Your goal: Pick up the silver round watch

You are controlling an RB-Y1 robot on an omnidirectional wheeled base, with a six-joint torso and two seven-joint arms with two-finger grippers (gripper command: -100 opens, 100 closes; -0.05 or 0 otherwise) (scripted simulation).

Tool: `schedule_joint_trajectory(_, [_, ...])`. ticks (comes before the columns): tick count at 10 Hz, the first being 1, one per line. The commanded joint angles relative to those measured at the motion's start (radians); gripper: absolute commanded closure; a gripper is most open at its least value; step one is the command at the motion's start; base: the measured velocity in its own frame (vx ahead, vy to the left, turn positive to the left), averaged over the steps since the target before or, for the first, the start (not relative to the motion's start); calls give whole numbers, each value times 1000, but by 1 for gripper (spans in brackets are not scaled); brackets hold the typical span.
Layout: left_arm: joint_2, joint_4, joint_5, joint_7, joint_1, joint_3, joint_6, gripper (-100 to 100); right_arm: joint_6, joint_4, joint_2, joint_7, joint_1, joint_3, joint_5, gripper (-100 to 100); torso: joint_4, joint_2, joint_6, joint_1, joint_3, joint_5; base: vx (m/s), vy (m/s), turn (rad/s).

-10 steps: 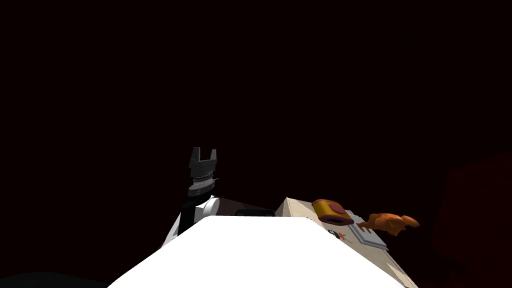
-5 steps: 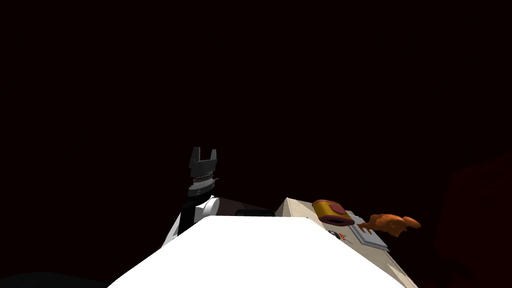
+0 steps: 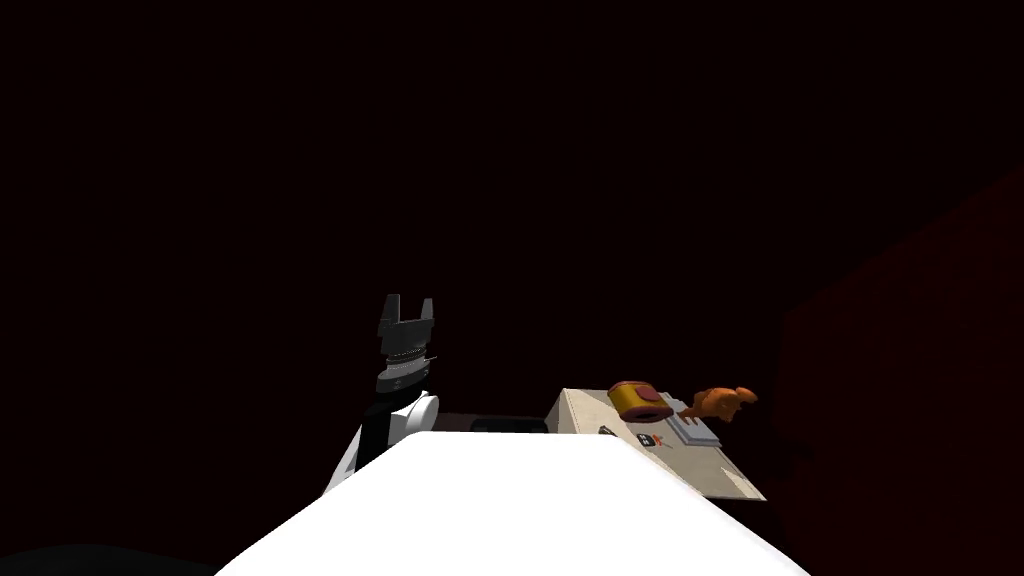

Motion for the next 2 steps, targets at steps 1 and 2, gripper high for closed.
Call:
schedule_joint_trajectory(1, [0, 0, 0, 0, 0, 0, 0, 0, 0, 0, 0, 0, 0, 0, 0, 100, 0, 0, 0, 0, 0, 0, 21, 16, -51])
schedule_joint_trajectory(2, [0, 0, 0, 0, 0, 0, 0, 0, 3, -4, 2, 6, 2, 1, 1, 0, 0, 1, -1, -1, 1, 0, 0, 0, 0])
